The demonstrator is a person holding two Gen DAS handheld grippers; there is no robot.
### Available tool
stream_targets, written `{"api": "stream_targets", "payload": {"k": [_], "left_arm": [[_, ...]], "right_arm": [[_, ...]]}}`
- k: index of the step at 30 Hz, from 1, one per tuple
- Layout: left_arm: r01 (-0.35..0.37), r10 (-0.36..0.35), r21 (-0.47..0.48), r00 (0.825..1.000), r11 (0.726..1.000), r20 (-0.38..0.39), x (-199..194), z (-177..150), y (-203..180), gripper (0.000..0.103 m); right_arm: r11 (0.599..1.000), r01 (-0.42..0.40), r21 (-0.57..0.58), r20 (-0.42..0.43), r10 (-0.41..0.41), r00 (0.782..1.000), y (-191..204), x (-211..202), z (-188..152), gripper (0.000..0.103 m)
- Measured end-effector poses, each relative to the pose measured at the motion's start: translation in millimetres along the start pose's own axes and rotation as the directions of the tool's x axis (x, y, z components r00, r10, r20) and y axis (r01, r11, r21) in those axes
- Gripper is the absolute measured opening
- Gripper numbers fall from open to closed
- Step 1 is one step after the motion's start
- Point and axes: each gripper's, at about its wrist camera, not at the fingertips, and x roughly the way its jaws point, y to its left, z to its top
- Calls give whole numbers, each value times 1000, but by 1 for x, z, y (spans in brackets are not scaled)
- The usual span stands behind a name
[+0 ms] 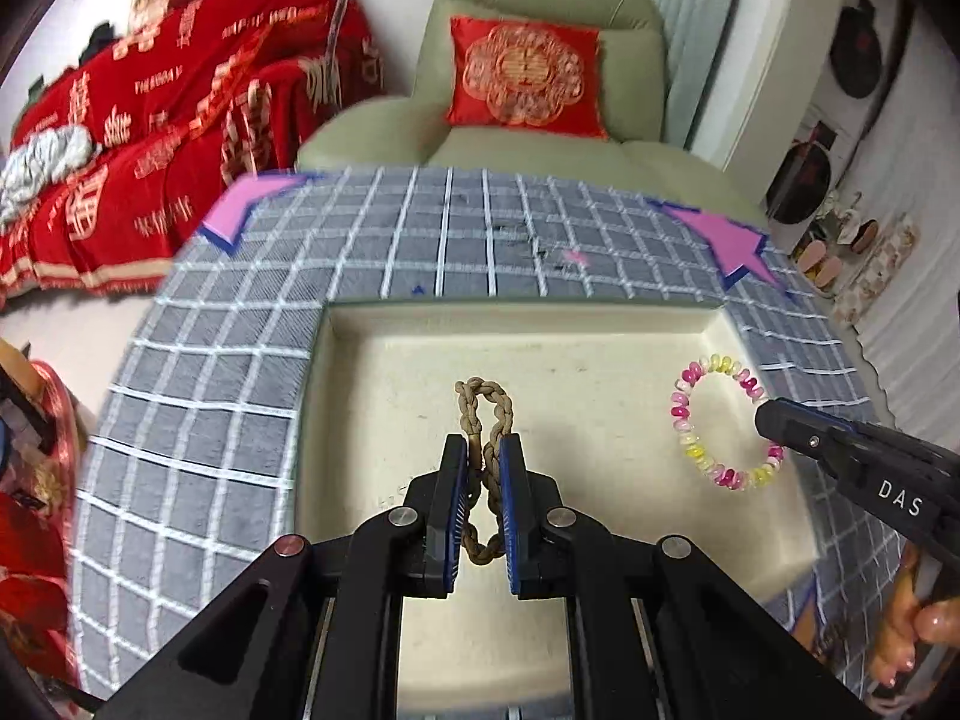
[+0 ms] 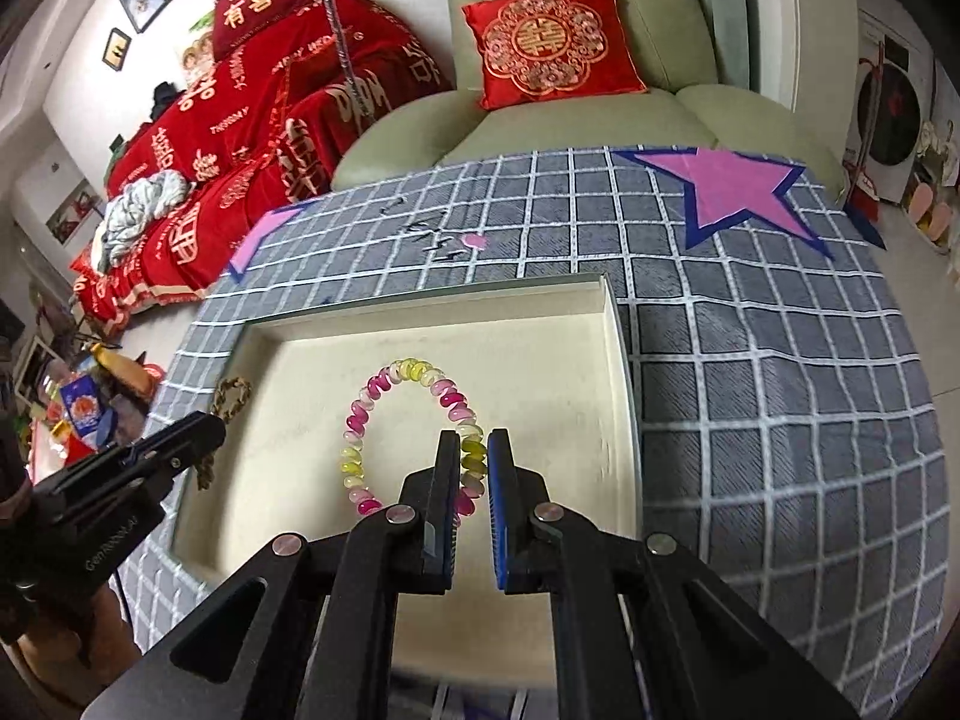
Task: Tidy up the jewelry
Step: 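Carry both bracelets into the cream tray and open both tools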
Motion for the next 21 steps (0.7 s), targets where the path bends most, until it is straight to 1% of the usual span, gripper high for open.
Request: {"api": "stream_targets", "payload": {"k": [4, 7, 12, 13, 17, 18, 20, 21], "left_arm": [[-38, 38, 26, 999, 999, -28, 24, -3, -5, 19], [-49, 50, 31, 998, 998, -47, 37, -5, -5, 20], [-92, 95, 49, 994, 995, -56, 49, -9, -5, 20], [-100, 103, 55, 994, 993, -46, 49, -9, -6, 20], [-131, 135, 77, 990, 988, -45, 50, -9, -10, 20], [-137, 141, 77, 989, 988, -48, 49, -9, -11, 20], [-139, 143, 75, 988, 987, -50, 48, -8, -11, 20], [-140, 143, 73, 989, 988, -47, 47, -7, -11, 21]], "right_arm": [[1000, 13, 13, -23, -13, 1000, -4, 25, 3, 10], [1000, 21, 19, -39, -20, 999, -8, 38, 2, 10], [999, 44, 18, -74, -43, 996, -9, 56, -4, 10], [999, 47, 20, -75, -45, 996, -10, 59, -5, 10], [997, 78, -15, -59, -79, 995, -5, 58, -7, 11], [996, 83, -24, -59, -84, 995, -4, 58, -7, 13], [997, 75, -20, -56, -76, 996, -4, 56, -7, 26], [998, 67, -11, -47, -67, 997, -6, 52, -8, 40]]}}
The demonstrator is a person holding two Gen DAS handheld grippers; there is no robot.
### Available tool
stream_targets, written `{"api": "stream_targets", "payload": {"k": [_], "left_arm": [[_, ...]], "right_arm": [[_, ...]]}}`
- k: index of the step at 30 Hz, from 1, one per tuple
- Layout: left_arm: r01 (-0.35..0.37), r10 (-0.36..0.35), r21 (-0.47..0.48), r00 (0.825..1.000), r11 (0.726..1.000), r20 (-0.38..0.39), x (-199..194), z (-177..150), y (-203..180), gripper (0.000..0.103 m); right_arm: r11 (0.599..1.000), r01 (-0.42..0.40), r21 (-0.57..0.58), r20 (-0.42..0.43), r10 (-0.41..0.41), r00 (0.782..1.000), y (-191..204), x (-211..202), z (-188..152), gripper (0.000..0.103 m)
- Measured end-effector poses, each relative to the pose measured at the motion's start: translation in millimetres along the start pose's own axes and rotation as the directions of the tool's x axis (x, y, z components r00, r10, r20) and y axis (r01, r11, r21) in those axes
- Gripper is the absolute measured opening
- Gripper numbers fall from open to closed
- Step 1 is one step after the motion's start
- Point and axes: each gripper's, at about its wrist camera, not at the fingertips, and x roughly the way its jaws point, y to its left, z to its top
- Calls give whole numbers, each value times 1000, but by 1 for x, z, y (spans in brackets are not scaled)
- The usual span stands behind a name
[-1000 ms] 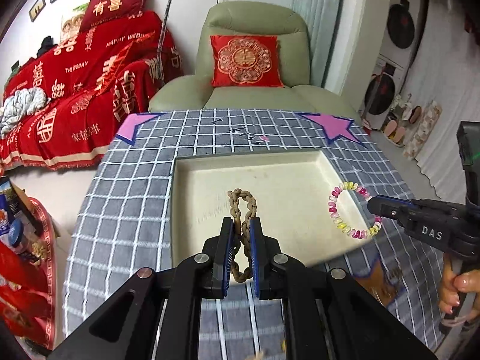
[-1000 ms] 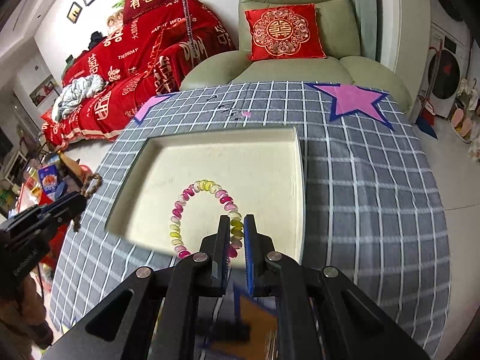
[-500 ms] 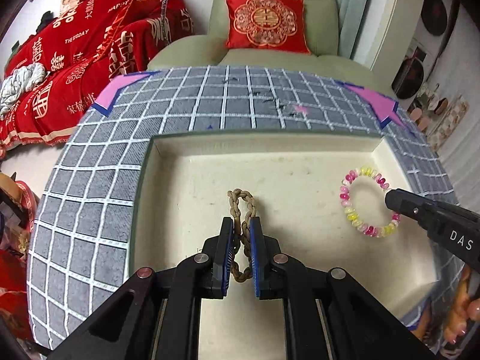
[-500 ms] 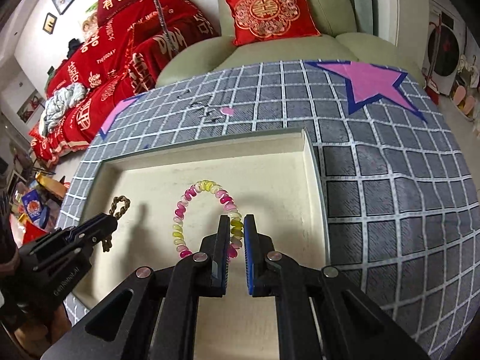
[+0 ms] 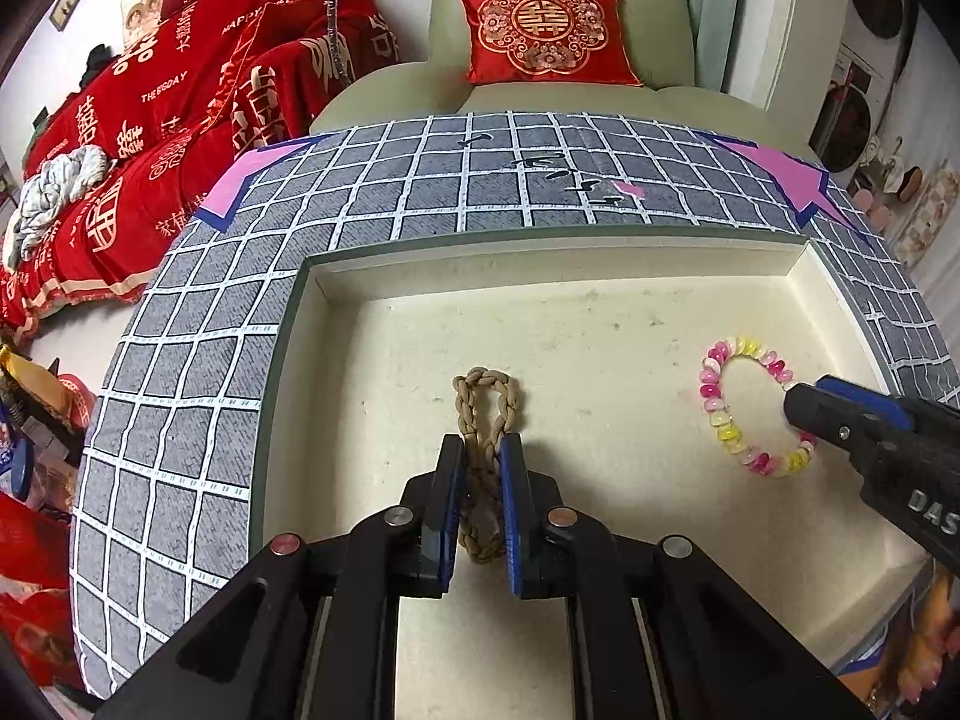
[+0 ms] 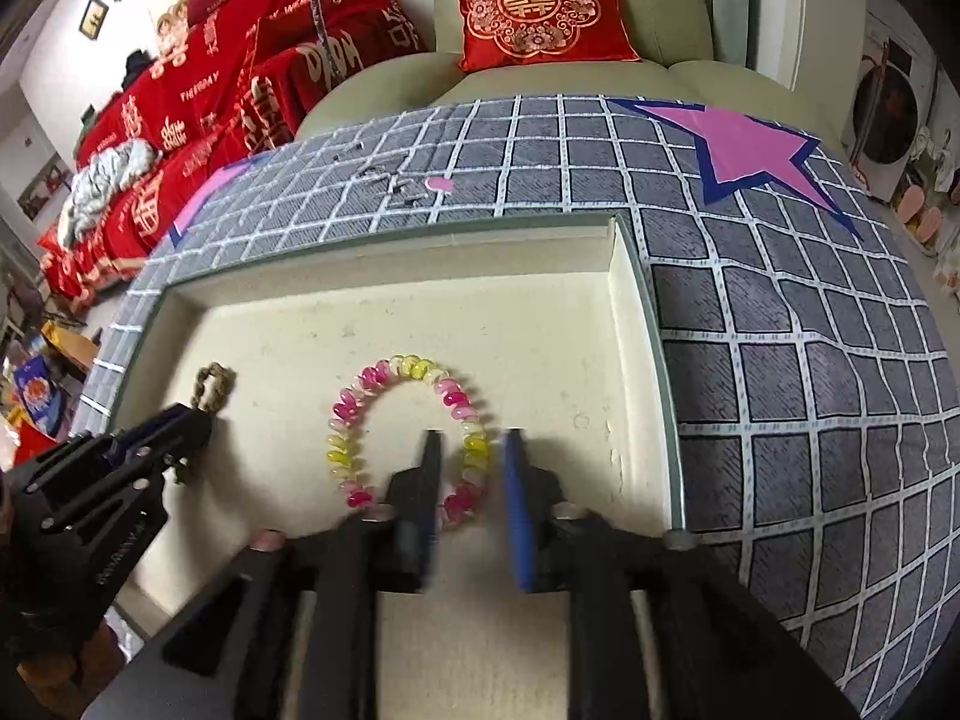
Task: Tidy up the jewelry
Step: 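Carry both bracelets into the cream tray and open both tools, then grasp the brown coil hair tie with the right tool while the left tool grasps the tan hair pins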
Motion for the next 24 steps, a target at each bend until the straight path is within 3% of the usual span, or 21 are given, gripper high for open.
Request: {"api": "stream_targets", "payload": {"k": [1, 2, 3, 4, 6, 11, 14, 16, 24], "left_arm": [[2, -2, -5, 1000, 1000, 2, -1, 1, 0, 25], [5, -5, -9, 1000, 1000, 4, -2, 1, 1, 56], [0, 0, -18, 1000, 1000, 14, -4, 0, 3, 98], [-15, 16, -28, 999, 999, 38, -8, 0, 4, 103], [-32, 33, -23, 996, 999, 86, -18, 1, 4, 103], [-39, 38, 6, 994, 999, 100, -31, 1, 1, 103], [-42, 39, 27, 991, 999, 128, -48, -6, 1, 103], [-32, 27, 37, 990, 999, 140, -62, -12, 1, 103], [-15, 1, 82, 986, 997, 167, -119, -62, 3, 103]], "right_arm": [[1000, -10, 12, 15, 10, 1000, -2, -4, 0, 51], [999, -21, 24, 34, 20, 999, -4, -9, 0, 52], [999, -27, 30, 45, 26, 999, -5, -12, 2, 52], [999, -32, 33, 53, 31, 998, -6, -16, 2, 52], [998, -42, 40, 72, 39, 997, -7, -25, 3, 52], [996, -64, 65, 96, 57, 994, -10, -44, 1, 55], [994, -77, 78, 103, 69, 992, -11, -57, -4, 68], [992, -92, 81, 118, 82, 990, -11, -69, -11, 84], [987, -139, 84, 138, 126, 982, -12, -116, -47, 88]]}}
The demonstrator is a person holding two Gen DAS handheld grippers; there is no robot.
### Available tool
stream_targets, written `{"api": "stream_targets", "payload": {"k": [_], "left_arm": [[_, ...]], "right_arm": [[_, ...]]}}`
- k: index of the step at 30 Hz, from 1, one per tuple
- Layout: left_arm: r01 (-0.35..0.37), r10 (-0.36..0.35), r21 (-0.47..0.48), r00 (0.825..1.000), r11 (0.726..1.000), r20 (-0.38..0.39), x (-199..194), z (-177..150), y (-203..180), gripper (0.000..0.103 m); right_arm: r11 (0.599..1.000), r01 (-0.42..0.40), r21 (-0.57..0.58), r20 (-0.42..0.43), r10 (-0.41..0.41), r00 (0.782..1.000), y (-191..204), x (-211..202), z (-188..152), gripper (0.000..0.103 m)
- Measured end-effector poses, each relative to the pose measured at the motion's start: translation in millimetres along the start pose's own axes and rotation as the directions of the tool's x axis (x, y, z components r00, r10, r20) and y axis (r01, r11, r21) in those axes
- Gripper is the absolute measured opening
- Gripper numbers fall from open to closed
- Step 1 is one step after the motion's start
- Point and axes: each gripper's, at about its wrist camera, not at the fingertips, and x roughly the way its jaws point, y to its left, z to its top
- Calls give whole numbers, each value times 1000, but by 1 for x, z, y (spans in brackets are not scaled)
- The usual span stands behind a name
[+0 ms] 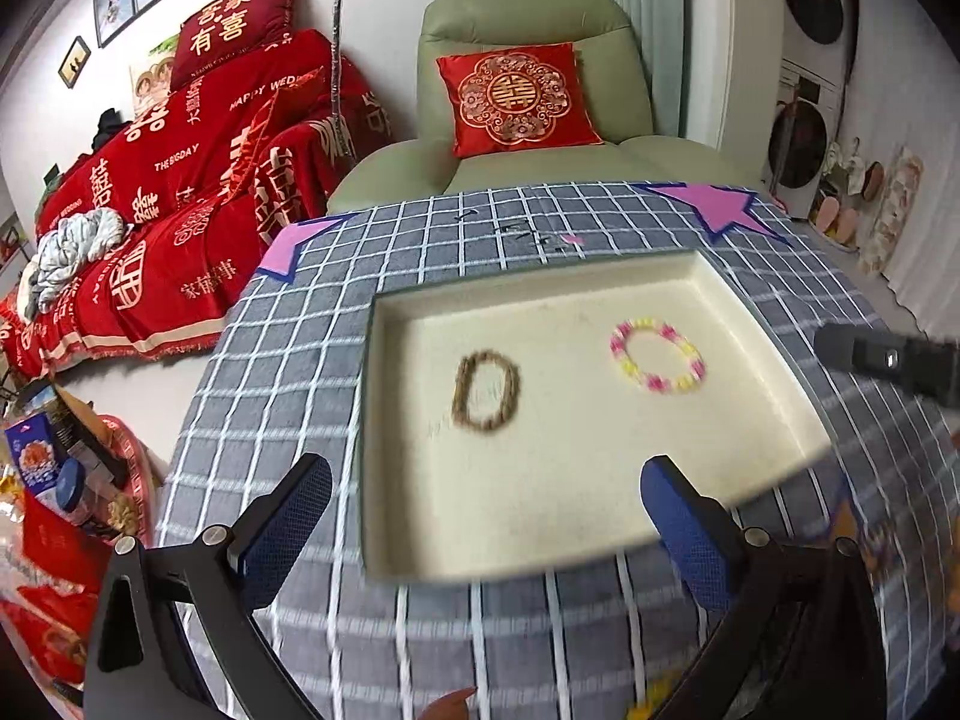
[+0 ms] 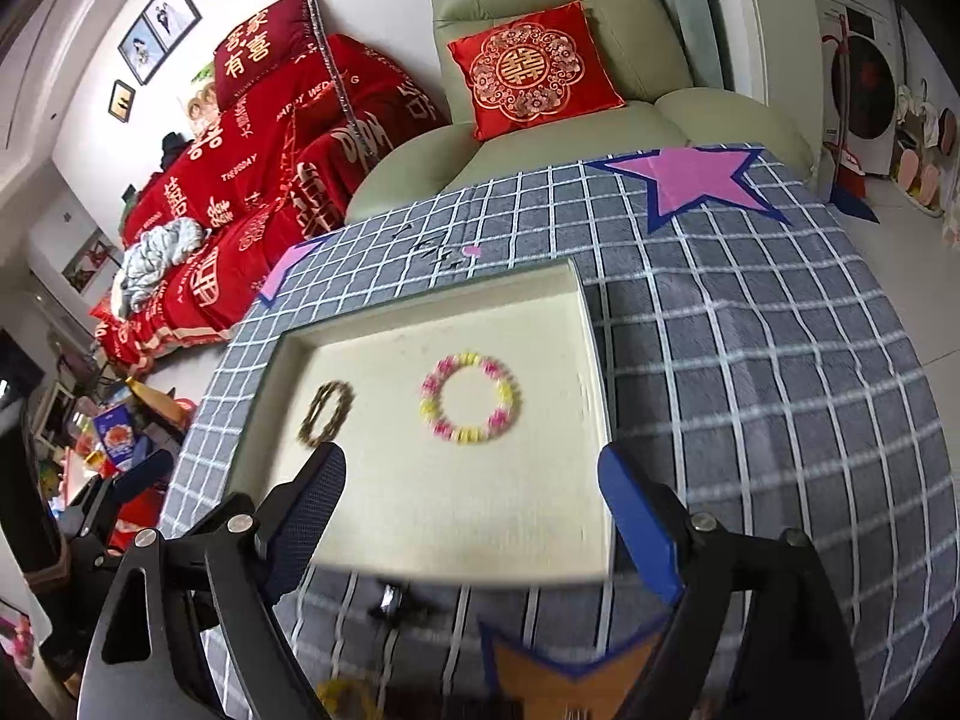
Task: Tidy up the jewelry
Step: 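Grasp the brown coil hair tie with the right tool while the left tool grasps the tan hair pins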
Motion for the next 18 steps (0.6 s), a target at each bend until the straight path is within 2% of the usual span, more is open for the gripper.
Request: {"api": "stream_targets", "payload": {"k": [7, 14, 18], "left_arm": [[-1, 1, 6, 1000, 1000, 5, -42, -52, 5, 103], [20, -20, 8, 999, 1000, -46, -51, -91, 4, 103], [10, -9, 16, 999, 1000, -48, -56, -107, 2, 103]], "right_arm": [[1000, -14, 6, -16, 14, 1000, -1, -41, -34, 88], [1000, 10, 6, -22, -10, 1000, -7, -73, -71, 88], [999, 45, 5, -32, -45, 998, -15, -82, -88, 88]]}}
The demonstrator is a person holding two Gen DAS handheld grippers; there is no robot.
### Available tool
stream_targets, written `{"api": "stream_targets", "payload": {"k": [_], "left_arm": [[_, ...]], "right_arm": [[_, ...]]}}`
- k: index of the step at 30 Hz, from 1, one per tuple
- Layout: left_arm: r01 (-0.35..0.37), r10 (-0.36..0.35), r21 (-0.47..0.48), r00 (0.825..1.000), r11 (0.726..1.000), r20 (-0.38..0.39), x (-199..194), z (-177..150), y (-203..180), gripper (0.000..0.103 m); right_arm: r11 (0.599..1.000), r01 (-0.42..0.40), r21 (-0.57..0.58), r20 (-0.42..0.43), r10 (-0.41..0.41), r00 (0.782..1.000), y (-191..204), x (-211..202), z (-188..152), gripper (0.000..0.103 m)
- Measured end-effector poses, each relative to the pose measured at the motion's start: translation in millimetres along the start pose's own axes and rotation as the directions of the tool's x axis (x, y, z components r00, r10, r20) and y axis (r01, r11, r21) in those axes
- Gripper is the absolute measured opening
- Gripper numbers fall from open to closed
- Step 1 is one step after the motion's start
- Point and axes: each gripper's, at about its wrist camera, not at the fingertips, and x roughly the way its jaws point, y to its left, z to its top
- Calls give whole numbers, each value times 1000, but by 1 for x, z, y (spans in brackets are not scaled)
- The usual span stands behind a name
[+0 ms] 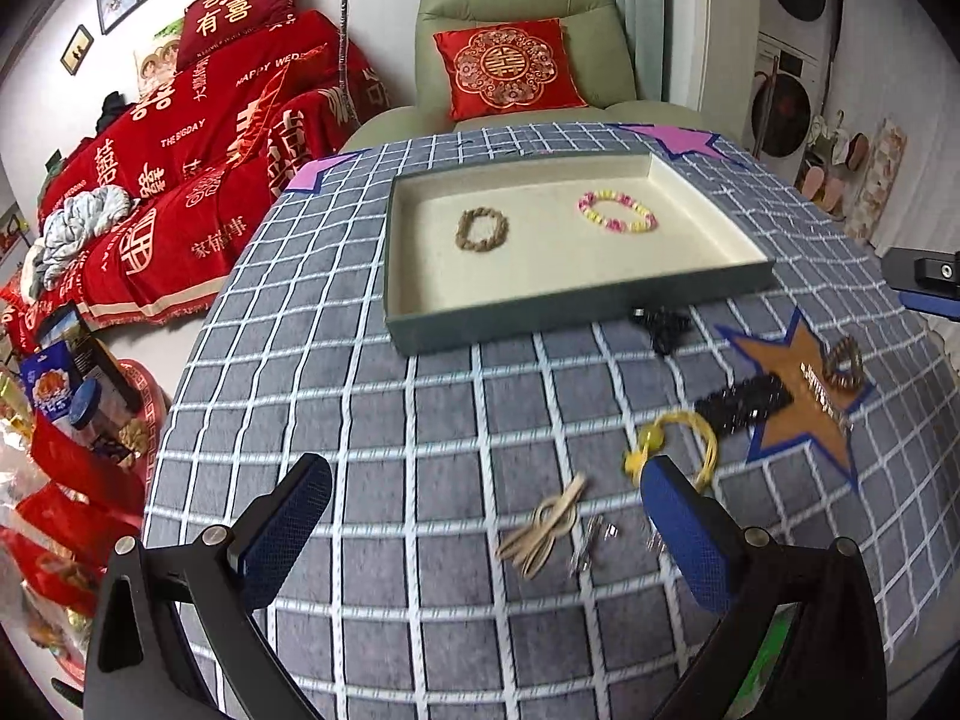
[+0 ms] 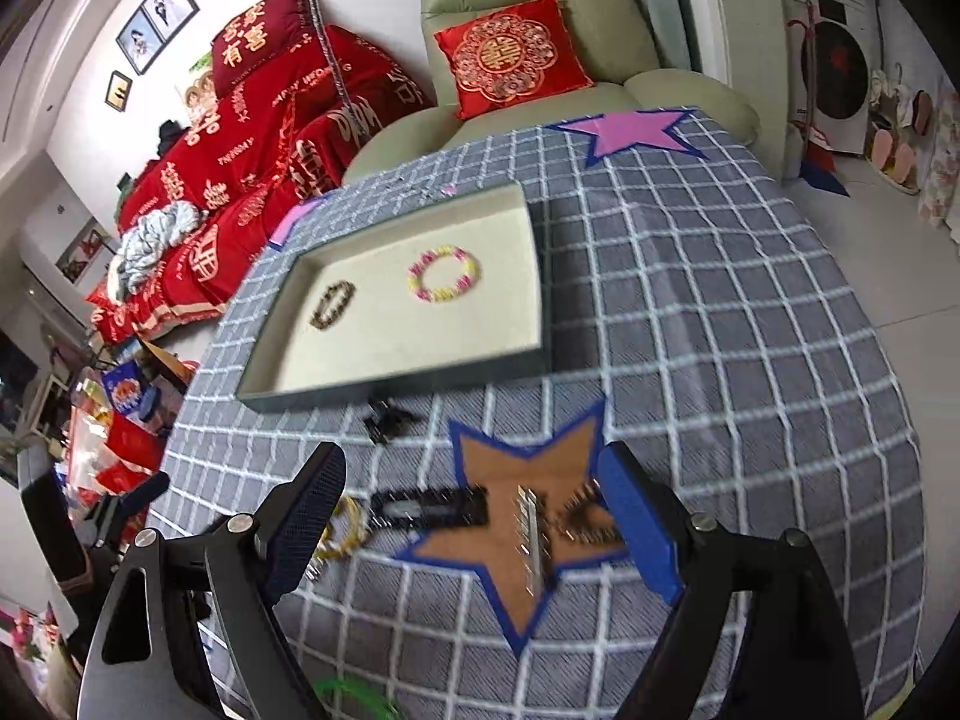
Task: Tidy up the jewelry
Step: 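Grasp the brown coil hair tie with the right tool while the left tool grasps the tan hair pins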
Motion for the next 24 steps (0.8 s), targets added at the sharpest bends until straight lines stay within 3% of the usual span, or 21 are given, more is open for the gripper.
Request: {"api": "stream_targets", "payload": {"k": [8, 16, 24], "left_arm": [[-8, 9, 8, 1000, 1000, -28, 4, -26, 8, 103], [-22, 23, 10, 998, 1000, -57, 22, -32, 21, 103], [23, -19, 79, 998, 997, -56, 32, -32, 13, 103]], "right_arm": [[998, 57, 31, -49, -56, 997, -27, 2, -33, 88], [986, 154, 71, -70, -149, 986, -58, 13, -35, 88], [963, 248, 100, -111, -237, 965, -85, 40, -33, 83]]}}
